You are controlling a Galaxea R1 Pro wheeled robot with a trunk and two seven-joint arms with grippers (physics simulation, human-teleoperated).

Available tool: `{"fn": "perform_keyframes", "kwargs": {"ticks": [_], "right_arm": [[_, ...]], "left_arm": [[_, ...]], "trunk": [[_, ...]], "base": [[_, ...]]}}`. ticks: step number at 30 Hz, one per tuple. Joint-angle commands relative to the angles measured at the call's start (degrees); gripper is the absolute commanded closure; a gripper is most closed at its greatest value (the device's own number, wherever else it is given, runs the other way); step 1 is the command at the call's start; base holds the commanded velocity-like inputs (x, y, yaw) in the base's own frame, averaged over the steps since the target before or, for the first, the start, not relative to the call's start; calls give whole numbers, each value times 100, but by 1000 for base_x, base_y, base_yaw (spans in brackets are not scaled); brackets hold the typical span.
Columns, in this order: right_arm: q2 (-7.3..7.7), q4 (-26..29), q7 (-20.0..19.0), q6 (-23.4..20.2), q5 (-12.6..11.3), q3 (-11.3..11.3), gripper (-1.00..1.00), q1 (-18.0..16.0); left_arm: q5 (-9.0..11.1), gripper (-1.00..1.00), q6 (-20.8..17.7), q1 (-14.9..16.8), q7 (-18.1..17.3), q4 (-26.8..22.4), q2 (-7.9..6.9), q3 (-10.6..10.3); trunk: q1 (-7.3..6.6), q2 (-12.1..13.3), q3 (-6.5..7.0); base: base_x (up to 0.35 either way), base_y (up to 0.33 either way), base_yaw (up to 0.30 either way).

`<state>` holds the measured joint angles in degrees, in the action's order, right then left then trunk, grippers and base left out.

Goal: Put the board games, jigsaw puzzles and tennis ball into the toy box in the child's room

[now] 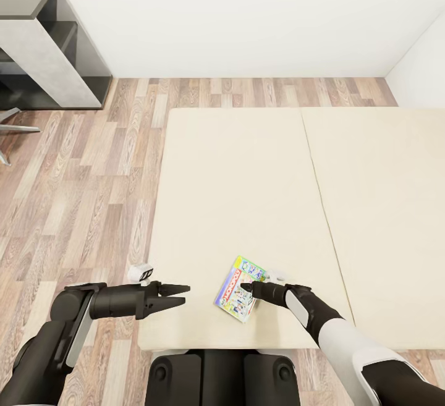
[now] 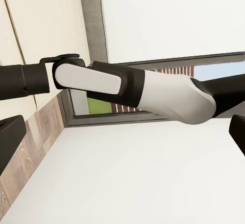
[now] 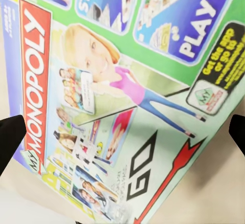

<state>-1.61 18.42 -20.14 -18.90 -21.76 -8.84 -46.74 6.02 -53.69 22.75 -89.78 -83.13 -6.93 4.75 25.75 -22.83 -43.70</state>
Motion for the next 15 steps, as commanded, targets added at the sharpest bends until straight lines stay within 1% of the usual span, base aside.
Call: {"fn": "perform_keyframes", "kwargs": {"ticks": [1, 15], "right_arm": [[3, 5, 1, -26, -30, -21, -100, -2], [3, 6, 1, -26, -30, -21, -100, -2]], "left_arm": [[-3, -100, -61, 1, -22, -2, -2, 0], [-2, -100, -64, 0, -22, -2, -10, 5]], "trunk": [[3, -8, -6], [3, -8, -6]], "base": [[0, 0, 0], [0, 0, 0]]}}
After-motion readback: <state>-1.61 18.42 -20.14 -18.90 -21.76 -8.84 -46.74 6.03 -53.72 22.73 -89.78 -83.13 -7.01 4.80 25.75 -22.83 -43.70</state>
